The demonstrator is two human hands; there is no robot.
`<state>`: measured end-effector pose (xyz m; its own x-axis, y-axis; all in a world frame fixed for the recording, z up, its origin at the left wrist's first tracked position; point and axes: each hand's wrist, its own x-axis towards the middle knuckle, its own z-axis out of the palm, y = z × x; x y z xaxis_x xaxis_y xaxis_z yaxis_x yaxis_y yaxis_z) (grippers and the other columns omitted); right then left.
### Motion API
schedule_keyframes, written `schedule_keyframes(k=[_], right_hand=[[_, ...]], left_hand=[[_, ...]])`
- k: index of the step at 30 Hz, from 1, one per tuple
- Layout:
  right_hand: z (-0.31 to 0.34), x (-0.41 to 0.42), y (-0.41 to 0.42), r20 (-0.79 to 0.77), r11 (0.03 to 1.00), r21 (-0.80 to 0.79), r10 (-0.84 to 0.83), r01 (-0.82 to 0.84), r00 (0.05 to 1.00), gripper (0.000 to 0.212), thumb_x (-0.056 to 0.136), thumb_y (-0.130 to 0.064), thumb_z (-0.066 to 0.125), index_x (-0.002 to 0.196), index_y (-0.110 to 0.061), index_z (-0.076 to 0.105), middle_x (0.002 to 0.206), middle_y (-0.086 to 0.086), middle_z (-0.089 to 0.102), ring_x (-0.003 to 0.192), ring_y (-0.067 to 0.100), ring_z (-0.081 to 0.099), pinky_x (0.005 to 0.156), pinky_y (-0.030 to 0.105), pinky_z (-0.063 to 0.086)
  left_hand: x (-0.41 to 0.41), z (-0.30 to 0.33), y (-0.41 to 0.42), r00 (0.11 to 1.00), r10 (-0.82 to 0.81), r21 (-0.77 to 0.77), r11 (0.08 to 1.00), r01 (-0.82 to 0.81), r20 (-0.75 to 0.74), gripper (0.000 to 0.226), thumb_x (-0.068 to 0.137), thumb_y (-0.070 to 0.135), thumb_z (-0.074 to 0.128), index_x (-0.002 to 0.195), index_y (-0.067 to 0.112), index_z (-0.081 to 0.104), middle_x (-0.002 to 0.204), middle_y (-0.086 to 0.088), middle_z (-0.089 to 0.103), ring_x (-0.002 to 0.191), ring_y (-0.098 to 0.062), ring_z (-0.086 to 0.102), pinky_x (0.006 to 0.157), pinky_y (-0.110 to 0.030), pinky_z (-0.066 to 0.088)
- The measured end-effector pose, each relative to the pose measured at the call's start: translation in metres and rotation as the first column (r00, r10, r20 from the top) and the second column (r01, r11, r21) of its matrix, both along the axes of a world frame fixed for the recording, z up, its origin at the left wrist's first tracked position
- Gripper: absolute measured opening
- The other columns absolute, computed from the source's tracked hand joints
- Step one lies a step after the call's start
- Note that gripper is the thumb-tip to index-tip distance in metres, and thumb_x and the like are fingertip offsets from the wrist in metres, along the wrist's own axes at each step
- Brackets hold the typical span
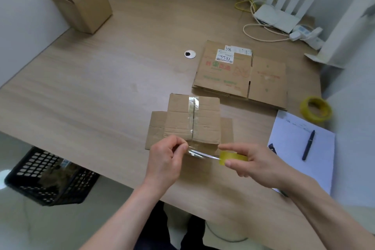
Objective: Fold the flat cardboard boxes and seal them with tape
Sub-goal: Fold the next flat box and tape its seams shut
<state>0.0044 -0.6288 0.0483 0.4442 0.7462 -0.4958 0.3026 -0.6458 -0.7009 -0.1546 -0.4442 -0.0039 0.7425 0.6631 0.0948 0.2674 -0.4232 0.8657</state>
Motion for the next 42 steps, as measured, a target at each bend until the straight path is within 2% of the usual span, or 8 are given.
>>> schedule_keyframes(k=[2, 7, 11, 12, 14, 16, 27, 42], right_hand=[[0.002, 0.005, 0.002, -0.027, 1.000, 0.005, 0.019, -0.019, 0.999, 0.034, 0.091, -0.041, 0.065, 0.117, -0.061, 0.056, 0.068, -0.010, 0.065, 0.068, 0.003, 0.062, 0.076, 0.033, 0.054], [0.007, 0.014, 0.009, -0.004, 0.990, -0.087, 0.112, -0.112, 0.994, 0.042, 0.089, -0.032, 0.067, 0.121, -0.056, 0.053, 0.072, -0.014, 0.069, 0.068, 0.000, 0.064, 0.067, 0.016, 0.049], [0.021, 0.022, -0.002, -0.268, 0.992, -0.102, 0.043, -0.073, 0.963, 0.052, 0.078, -0.026, 0.071, 0.124, -0.046, 0.057, 0.083, -0.005, 0.071, 0.075, 0.013, 0.067, 0.073, 0.024, 0.052], [0.018, 0.022, -0.005, -0.225, 0.990, -0.128, 0.027, -0.057, 0.974, 0.051, 0.080, -0.026, 0.070, 0.126, -0.045, 0.057, 0.086, -0.005, 0.071, 0.079, 0.016, 0.067, 0.074, 0.027, 0.051], [0.007, 0.022, -0.005, 0.220, 0.949, -0.310, 0.127, -0.054, 0.967, 0.048, 0.089, -0.038, 0.062, 0.134, -0.048, 0.050, 0.100, -0.015, 0.067, 0.096, 0.014, 0.063, 0.074, 0.027, 0.044], [0.002, 0.014, 0.001, 0.629, 0.929, -0.365, 0.200, 0.058, 0.751, 0.045, 0.092, -0.050, 0.053, 0.135, -0.056, 0.043, 0.120, -0.020, 0.063, 0.113, 0.014, 0.057, 0.072, 0.029, 0.036], [-0.033, 0.007, 0.018, 0.558, 0.982, -0.169, 0.029, 0.079, 0.830, 0.032, 0.094, -0.051, 0.053, 0.126, -0.049, 0.058, 0.122, -0.016, 0.067, 0.114, 0.015, 0.058, 0.074, 0.026, 0.034], [-0.043, 0.003, 0.022, 0.547, 0.995, -0.029, -0.066, 0.097, 0.834, 0.033, 0.096, -0.046, 0.054, 0.127, -0.040, 0.063, 0.120, -0.012, 0.070, 0.109, 0.015, 0.063, 0.072, 0.021, 0.036]], left_hand=[[-0.001, -0.001, 0.004, 1.000, -0.010, 0.069, 0.998, 0.008, 0.022, 0.017, 0.086, 0.001, 0.069, 0.073, 0.011, 0.066, 0.066, 0.009, 0.061, 0.066, -0.006, 0.055, 0.060, -0.010, 0.038], [-0.003, -0.009, 0.002, 0.999, -0.012, 0.101, 0.995, 0.007, 0.049, 0.016, 0.086, 0.000, 0.068, 0.074, 0.010, 0.065, 0.067, 0.008, 0.060, 0.065, -0.006, 0.055, 0.060, -0.011, 0.038], [-0.010, -0.016, 0.015, 0.995, 0.089, 0.035, 0.995, -0.091, 0.050, 0.019, 0.087, 0.000, 0.067, 0.074, 0.014, 0.065, 0.065, 0.011, 0.060, 0.064, -0.006, 0.056, 0.059, -0.012, 0.039], [-0.012, -0.018, 0.018, 0.995, 0.085, 0.040, 0.995, -0.087, 0.045, 0.019, 0.087, 0.001, 0.067, 0.074, 0.015, 0.064, 0.065, 0.011, 0.060, 0.063, -0.006, 0.055, 0.059, -0.012, 0.039], [-0.013, -0.020, 0.020, 0.997, 0.066, 0.049, 0.996, -0.069, 0.046, 0.017, 0.087, 0.004, 0.067, 0.074, 0.015, 0.064, 0.065, 0.012, 0.059, 0.063, -0.004, 0.055, 0.059, -0.013, 0.040], [-0.014, -0.021, 0.019, 0.995, 0.072, 0.054, 0.996, -0.075, 0.062, 0.013, 0.087, 0.010, 0.064, 0.075, 0.015, 0.065, 0.067, 0.012, 0.060, 0.064, -0.005, 0.055, 0.059, -0.016, 0.042], [-0.018, -0.046, 0.048, 0.992, 0.075, 0.174, 0.980, -0.093, 0.104, 0.006, 0.087, 0.020, 0.067, 0.083, 0.024, 0.069, 0.076, 0.020, 0.062, 0.072, 0.003, 0.059, 0.066, -0.008, 0.042], [-0.014, -0.054, 0.055, 0.990, 0.066, 0.154, 0.984, -0.085, 0.126, 0.009, 0.087, 0.011, 0.072, 0.087, 0.019, 0.073, 0.080, 0.017, 0.066, 0.074, -0.005, 0.063, 0.064, -0.025, 0.052]])
